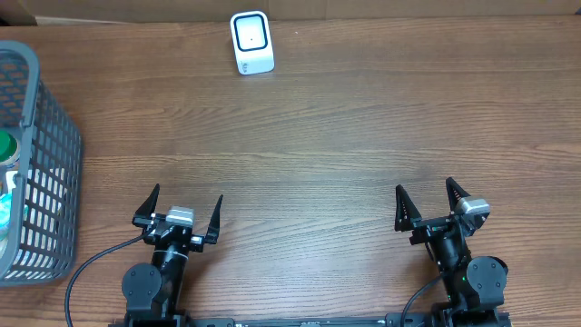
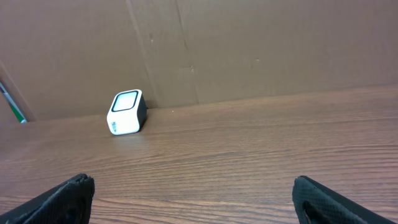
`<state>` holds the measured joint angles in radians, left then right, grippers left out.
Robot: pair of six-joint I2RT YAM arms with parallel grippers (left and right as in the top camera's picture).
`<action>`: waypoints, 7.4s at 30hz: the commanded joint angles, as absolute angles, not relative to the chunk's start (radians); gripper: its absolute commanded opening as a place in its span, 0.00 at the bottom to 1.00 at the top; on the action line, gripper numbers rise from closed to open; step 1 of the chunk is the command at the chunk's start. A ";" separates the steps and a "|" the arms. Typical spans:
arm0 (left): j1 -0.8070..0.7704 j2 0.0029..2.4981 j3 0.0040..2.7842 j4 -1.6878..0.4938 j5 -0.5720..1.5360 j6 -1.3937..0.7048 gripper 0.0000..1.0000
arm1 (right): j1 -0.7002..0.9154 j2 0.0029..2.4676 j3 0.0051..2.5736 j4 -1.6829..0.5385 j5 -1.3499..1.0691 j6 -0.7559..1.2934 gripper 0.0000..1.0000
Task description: Scan the item barcode
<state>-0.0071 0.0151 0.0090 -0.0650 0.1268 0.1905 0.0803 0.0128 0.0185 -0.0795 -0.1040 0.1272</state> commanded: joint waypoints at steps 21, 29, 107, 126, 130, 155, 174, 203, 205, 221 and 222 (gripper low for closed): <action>-0.005 0.004 0.005 -0.067 0.124 0.179 0.99 | 0.085 0.003 0.008 -0.076 -0.097 0.130 1.00; -0.005 0.004 0.005 -0.067 0.124 0.179 1.00 | 0.085 0.003 0.008 -0.076 -0.097 0.130 1.00; -0.006 0.951 1.232 -0.868 0.269 0.022 1.00 | 0.085 0.003 0.008 -0.076 -0.097 0.130 1.00; 0.089 1.470 1.883 -1.250 0.126 -0.171 1.00 | 0.085 0.003 0.008 -0.076 -0.097 0.130 1.00; 0.251 1.470 2.008 -1.280 0.109 -0.279 1.00 | 0.085 0.003 0.008 -0.076 -0.097 0.129 1.00; 0.963 1.676 1.850 -1.353 -0.128 -0.514 0.96 | 0.085 0.003 0.008 -0.076 -0.097 0.130 1.00; 0.953 1.987 1.770 -1.188 -0.183 -0.385 0.68 | 0.085 0.003 0.008 -0.076 -0.097 0.130 1.00; 0.942 1.972 1.606 -1.022 -0.138 -0.351 0.05 | 0.085 0.003 0.008 -0.076 -0.097 0.130 1.00; 0.942 1.947 1.614 -1.024 -0.137 -0.351 0.04 | 0.085 0.003 0.008 -0.076 -0.097 0.130 1.00; 0.942 1.546 1.626 -0.971 -0.029 -0.396 0.05 | 0.085 0.003 0.008 -0.076 -0.097 0.130 1.00; 0.942 1.547 1.626 -0.977 -0.029 -0.382 0.17 | 0.085 0.003 0.008 -0.076 -0.097 0.130 1.00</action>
